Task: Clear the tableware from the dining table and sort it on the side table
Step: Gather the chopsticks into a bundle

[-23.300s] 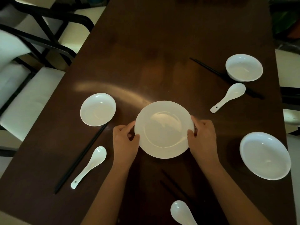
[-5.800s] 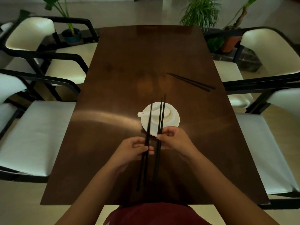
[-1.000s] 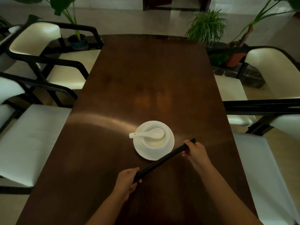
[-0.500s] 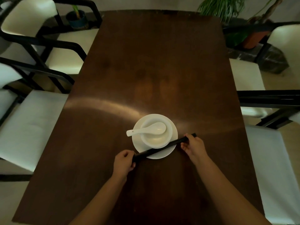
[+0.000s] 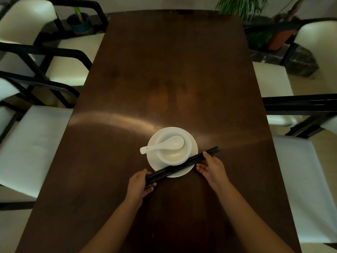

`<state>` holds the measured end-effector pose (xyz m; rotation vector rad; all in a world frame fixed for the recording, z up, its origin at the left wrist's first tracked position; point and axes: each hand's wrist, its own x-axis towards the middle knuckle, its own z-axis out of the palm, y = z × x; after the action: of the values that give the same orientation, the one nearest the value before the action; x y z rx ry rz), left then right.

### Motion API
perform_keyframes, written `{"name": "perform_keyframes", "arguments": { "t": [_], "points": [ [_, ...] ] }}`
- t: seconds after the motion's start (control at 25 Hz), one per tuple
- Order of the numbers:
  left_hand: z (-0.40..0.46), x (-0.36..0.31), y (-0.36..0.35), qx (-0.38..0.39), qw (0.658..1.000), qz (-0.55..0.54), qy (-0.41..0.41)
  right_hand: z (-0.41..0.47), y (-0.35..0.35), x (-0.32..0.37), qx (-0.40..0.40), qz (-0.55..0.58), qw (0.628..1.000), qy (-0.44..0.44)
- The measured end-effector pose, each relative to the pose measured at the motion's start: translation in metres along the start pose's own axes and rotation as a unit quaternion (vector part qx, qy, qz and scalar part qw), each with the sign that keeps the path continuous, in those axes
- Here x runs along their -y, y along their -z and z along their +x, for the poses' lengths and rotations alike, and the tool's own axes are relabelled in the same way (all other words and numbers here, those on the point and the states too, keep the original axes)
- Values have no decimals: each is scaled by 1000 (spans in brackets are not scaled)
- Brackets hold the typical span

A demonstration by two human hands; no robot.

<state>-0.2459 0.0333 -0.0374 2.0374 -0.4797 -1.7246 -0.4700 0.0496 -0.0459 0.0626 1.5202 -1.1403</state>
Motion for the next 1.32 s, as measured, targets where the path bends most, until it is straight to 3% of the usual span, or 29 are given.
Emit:
{"name": "perform_keyframes", "arguments": {
  "t": [0.2, 0.28, 0.36, 0.48, 0.56, 0.68, 0.72, 0.8, 0.92, 1.0, 1.32],
  "points": [
    [4, 0, 1, 9, 999, -15, 38, -7, 0, -4, 6, 14, 1000, -4],
    [7, -3, 9, 6, 998, 49, 39, -11, 2, -8, -16, 7, 1000, -18],
    [12, -11, 27, -18, 990, 140, -4, -19, 4, -15, -33, -17, 999, -29],
    [28, -41, 63, -56, 962, 220, -153, -31, 5, -25, -22, -119, 992, -23],
    [40, -79, 72, -78, 903, 319, -277, -36, 3, -29, -32, -282, 958, 28],
    [54, -143, 53, -59, 742, 477, -468, -40, 1, -36, -73, -460, 871, 154],
    [57, -158, 39, -24, 698, 511, -501, -40, 0, -38, -74, -458, 871, 160],
    [62, -169, 9, 59, 668, 563, -483, -42, -8, -39, -53, -378, 919, 96],
    [75, -171, -43, 204, 697, 606, -326, -34, -22, -42, -35, -187, 982, -13],
    [72, -167, -50, 226, 725, 603, -243, -39, -29, -44, -18, -128, 991, -26],
    [75, -152, -41, 247, 821, 478, -192, -34, -31, -55, -32, -51, 998, 7]
  ]
}}
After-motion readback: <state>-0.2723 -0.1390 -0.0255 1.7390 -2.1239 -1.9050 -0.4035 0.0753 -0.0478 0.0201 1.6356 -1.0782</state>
